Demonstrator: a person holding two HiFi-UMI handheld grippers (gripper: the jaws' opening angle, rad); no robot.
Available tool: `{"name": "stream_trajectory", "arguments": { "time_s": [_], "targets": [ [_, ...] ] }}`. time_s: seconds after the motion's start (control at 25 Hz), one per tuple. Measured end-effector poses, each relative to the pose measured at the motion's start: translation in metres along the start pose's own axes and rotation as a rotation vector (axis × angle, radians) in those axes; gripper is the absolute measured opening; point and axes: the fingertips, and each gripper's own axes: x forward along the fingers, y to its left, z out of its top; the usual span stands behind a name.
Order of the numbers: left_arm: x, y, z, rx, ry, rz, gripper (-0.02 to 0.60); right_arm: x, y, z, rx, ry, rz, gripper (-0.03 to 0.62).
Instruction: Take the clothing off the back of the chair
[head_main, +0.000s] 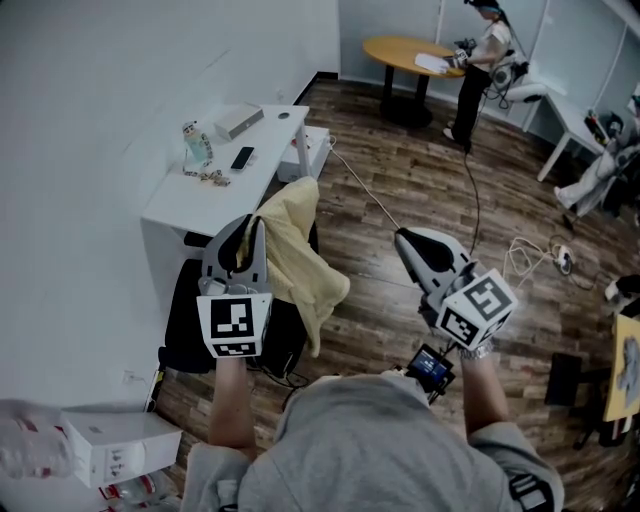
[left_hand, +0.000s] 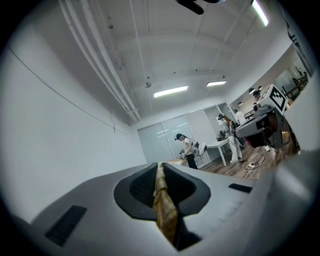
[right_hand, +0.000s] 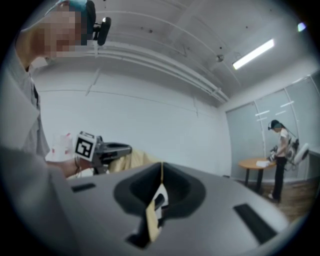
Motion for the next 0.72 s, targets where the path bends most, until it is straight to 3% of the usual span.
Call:
{"name": "stream_trajectory", "arguments": {
  "time_s": [0.72],
  "targets": [
    [0.007,-0.011,0.041,0.022,-0.077,-0.010,0.063,-0.025,-0.009,-0.002,0.022,-0.018,-0.029,0.034]
  ]
}}
